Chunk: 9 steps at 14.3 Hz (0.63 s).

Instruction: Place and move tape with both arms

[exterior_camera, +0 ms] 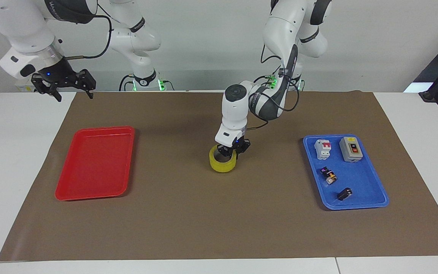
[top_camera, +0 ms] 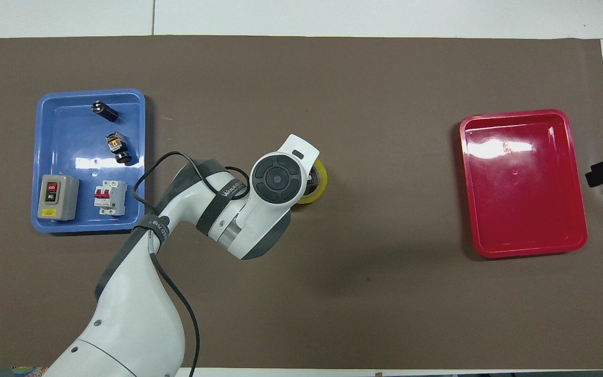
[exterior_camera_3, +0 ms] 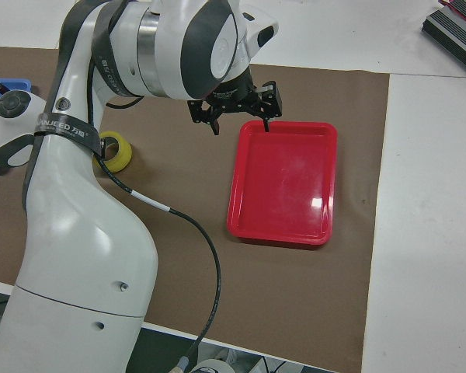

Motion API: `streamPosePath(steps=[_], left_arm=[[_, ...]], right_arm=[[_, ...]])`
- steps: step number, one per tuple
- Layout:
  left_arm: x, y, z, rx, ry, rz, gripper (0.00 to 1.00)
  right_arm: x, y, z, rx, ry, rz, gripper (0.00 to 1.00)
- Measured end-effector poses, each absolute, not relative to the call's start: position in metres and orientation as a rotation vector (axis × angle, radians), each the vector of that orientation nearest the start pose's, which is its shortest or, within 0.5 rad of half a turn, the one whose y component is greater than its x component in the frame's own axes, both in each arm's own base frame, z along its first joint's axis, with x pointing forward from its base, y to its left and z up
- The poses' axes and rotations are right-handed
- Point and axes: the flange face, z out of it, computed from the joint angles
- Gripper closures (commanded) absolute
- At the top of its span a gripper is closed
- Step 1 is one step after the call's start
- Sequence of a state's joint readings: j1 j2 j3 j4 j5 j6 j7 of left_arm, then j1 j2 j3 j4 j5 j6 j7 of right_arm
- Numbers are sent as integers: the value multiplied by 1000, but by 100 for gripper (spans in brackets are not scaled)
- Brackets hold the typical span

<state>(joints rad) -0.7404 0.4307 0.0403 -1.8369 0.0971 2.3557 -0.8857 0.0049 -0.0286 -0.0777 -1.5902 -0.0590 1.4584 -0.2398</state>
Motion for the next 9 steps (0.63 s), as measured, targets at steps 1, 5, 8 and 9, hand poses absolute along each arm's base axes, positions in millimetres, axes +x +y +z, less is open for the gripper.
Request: streamPosePath(steps=[1, 5, 8, 9], left_arm=[[498, -421, 300, -3131, -173, -194, 56], [498, -421, 301, -3134, -165, -200, 0], [499, -415, 330, -3130, -183, -203, 0], [498, -405, 352, -3117, -204, -190, 0]], right_arm=[[532, -42, 620, -3166, -274, 173, 0], [538, -32, 614, -3115, -273, 104, 0], [544, 10, 600, -3094, -251, 67, 0], [545, 36, 596, -3094, -246, 56, 0]])
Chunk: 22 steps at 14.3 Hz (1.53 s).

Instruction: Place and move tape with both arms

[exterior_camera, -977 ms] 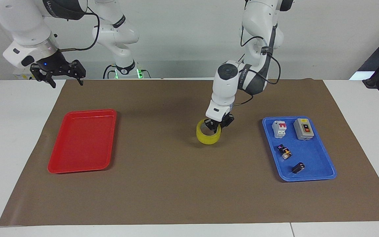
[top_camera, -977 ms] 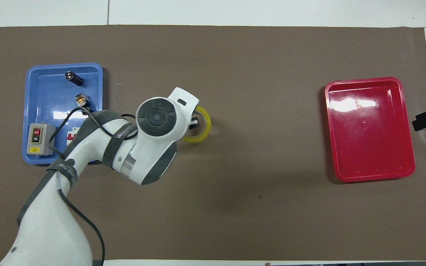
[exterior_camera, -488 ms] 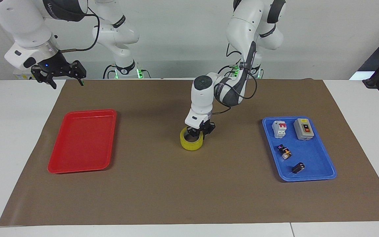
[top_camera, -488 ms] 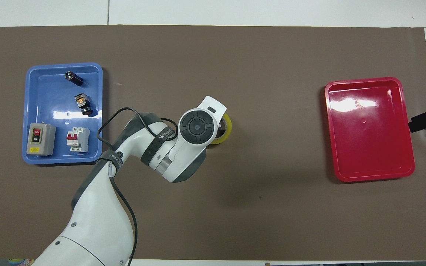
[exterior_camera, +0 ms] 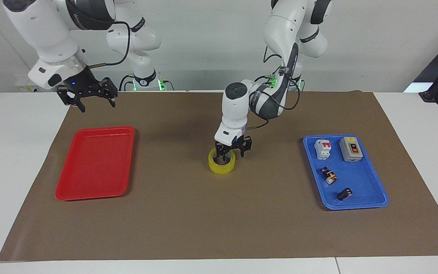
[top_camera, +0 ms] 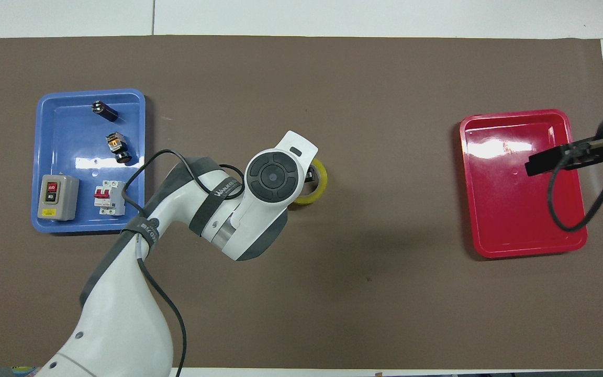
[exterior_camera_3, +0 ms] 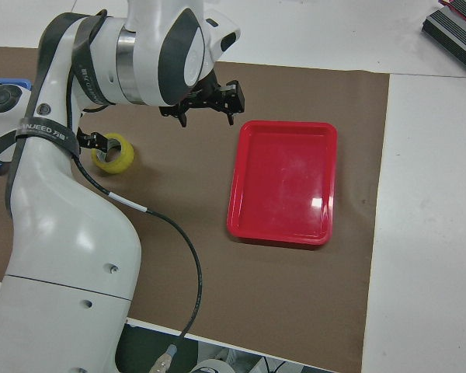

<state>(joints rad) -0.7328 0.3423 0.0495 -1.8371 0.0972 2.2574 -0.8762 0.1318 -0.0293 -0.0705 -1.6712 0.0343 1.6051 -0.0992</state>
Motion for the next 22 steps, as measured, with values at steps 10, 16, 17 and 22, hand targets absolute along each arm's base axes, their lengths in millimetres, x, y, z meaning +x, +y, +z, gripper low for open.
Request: streamPosePath(steps=[10, 16, 17, 22], left_arm=[[545, -139, 507, -3130, -124, -71, 0], [554, -19, 585, -3135, -148, -106, 0], [555, -8, 599, -3133, -153, -105, 0], [550, 20, 620, -3131, -89, -2, 0]], right_arm=[[578, 289, 447, -3099, -113, -80, 0], [578, 342, 354, -3095, -59, -112, 1], [579, 343, 346, -3097, -58, -111, 7], [576, 338, 327, -3103, -49, -100, 14]])
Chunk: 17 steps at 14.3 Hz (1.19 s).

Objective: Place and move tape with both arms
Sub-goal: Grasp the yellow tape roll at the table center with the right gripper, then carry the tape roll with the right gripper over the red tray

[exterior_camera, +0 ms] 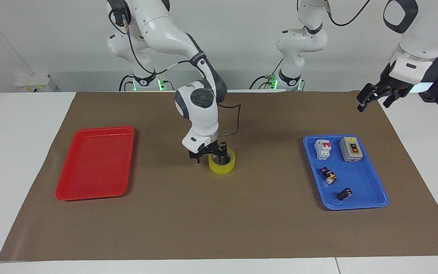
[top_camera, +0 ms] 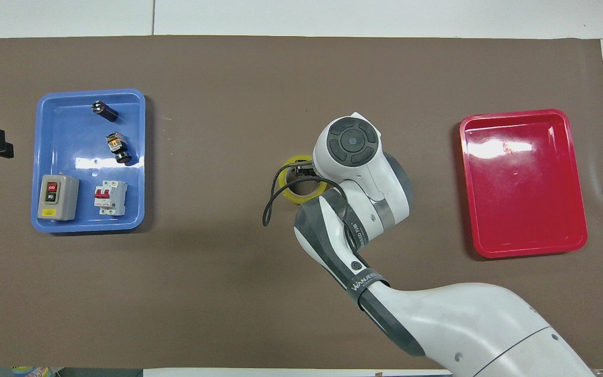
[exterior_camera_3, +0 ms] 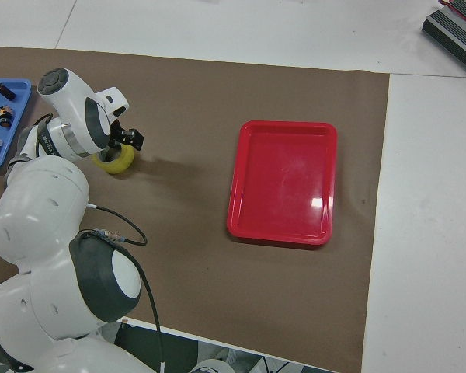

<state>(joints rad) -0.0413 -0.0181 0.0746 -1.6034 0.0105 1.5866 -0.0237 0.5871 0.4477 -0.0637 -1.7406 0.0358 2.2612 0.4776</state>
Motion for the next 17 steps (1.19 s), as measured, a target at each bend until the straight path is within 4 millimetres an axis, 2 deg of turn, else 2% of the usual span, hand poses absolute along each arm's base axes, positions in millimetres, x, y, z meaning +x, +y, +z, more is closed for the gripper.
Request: streamPosePath(steps=[2, 4, 6, 9, 14, 16, 17], left_arm=[[544, 31, 618, -3134, -32, 54, 0], [541, 41, 617, -3135, -32, 67, 0], [541, 42, 617, -3135, -29, 69, 0], [541, 39, 617, -3135, -20, 71, 0], [541, 39, 617, -3135, -19, 72, 0], [541, 39, 617, -3135, -19, 73, 0], [541, 39, 617, -3135, -19, 73, 0]], right_arm=[[573, 339, 325, -3092, -39, -93, 14], [570, 341, 321, -3085, -39, -87, 26], [565, 342, 315, -3087, -45, -72, 35], [560, 344, 312, -3088, -54, -60, 99], [556, 346, 313, -3093, -63, -36, 100], [561, 342, 326, -3108, -51, 0, 100], [569, 333, 340, -3114, -36, 10, 100]])
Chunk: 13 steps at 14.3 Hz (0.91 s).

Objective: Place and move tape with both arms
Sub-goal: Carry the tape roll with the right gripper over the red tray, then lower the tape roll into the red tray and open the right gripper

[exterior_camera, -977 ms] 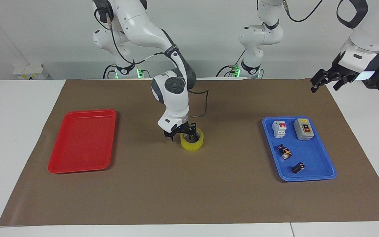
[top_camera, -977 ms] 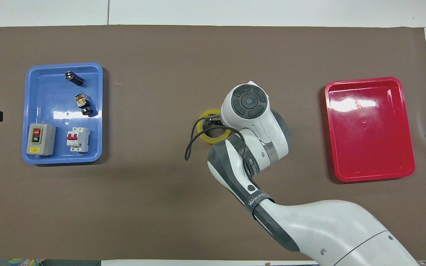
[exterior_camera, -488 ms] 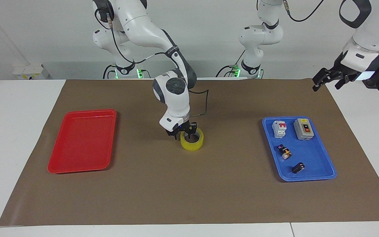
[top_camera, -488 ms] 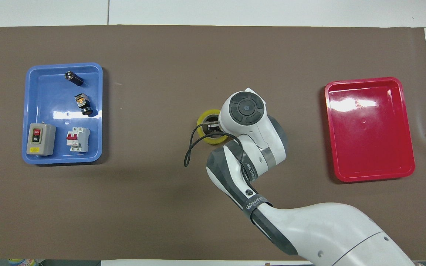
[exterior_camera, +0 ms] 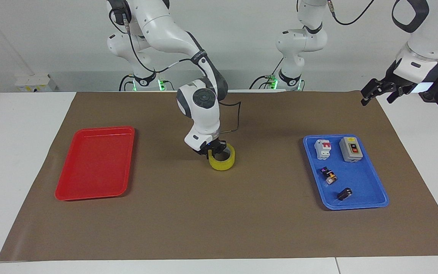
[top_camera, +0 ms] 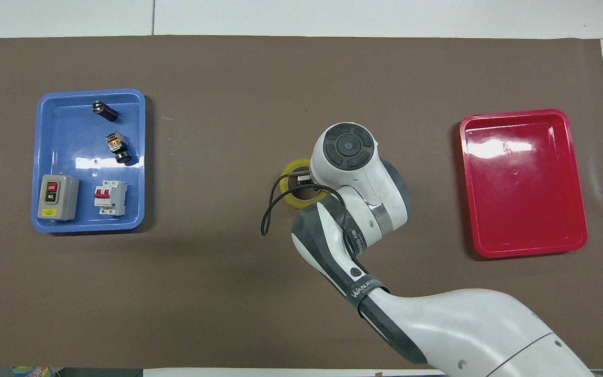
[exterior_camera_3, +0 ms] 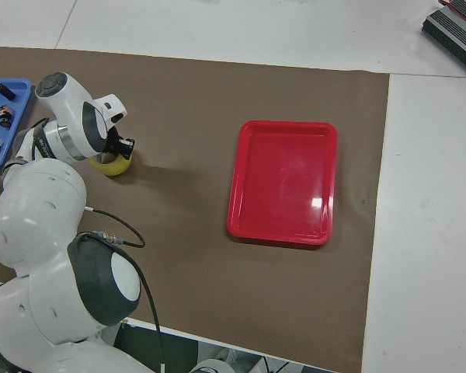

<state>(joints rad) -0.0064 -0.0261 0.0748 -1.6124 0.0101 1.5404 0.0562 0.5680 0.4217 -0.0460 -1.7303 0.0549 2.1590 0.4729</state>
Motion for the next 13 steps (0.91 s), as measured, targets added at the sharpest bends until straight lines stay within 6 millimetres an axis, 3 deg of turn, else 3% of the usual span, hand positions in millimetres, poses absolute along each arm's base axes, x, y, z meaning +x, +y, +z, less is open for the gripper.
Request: streamPosePath(steps=[2, 3, 5, 7, 10, 13], left_arm=[[541, 39, 617, -3135, -19, 73, 0], [541, 39, 617, -3135, -19, 73, 0], [541, 39, 617, -3135, -19, 73, 0], [541, 39, 617, -3135, -19, 73, 0], [541, 39, 617, -3136, -19, 73, 0], [541, 39, 617, -3136, -19, 74, 0]], right_arm=[[593, 291, 376, -3119, -54, 23, 100], [605, 257, 395, -3119, -84, 34, 100], [620, 168, 427, -3116, -151, 82, 100], [622, 84, 448, -3100, -217, 149, 100], [617, -13, 452, -3071, -284, 187, 100], [608, -81, 433, -3071, -352, 199, 100]])
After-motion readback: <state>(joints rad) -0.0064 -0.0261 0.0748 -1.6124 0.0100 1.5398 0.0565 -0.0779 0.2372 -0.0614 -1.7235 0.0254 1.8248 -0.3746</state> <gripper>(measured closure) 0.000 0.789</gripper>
